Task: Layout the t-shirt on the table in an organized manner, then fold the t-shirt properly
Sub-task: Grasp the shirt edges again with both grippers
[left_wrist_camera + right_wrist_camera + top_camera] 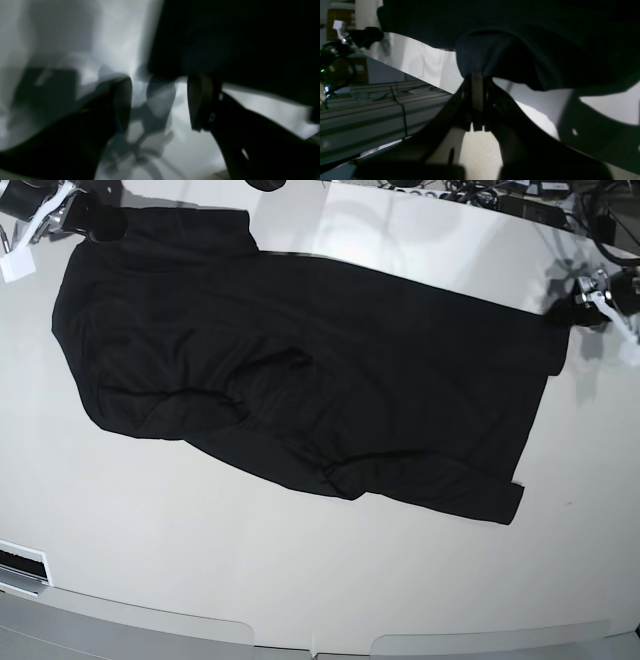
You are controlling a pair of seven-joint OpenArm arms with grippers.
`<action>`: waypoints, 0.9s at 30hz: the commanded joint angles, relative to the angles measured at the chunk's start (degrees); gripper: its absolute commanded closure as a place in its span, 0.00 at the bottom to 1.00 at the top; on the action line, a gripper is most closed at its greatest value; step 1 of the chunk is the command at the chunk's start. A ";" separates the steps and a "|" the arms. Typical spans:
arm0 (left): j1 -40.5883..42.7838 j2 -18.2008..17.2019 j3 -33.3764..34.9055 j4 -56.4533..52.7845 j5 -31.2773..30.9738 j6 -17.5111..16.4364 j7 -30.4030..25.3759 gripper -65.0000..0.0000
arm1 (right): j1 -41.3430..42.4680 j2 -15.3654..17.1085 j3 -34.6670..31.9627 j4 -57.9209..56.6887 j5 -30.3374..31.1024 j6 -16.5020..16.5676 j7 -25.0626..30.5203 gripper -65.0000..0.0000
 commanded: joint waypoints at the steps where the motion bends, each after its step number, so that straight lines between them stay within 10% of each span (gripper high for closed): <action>1: -0.90 -1.11 0.87 0.04 -1.20 -0.12 2.08 0.47 | -0.46 0.68 0.46 0.96 1.49 0.10 0.62 1.00; 7: -2.95 -1.36 2.91 0.20 -3.80 -0.12 3.32 0.64 | -0.46 0.70 0.46 0.98 1.44 0.10 0.62 1.00; 22: -3.76 -0.98 -0.92 0.20 8.94 4.44 -9.70 0.49 | -0.28 0.68 0.46 0.96 1.86 0.10 0.62 1.00; 27: -3.76 -0.63 0.87 0.09 6.45 2.69 -4.00 0.51 | -0.31 0.68 0.46 0.98 3.61 0.10 0.62 1.00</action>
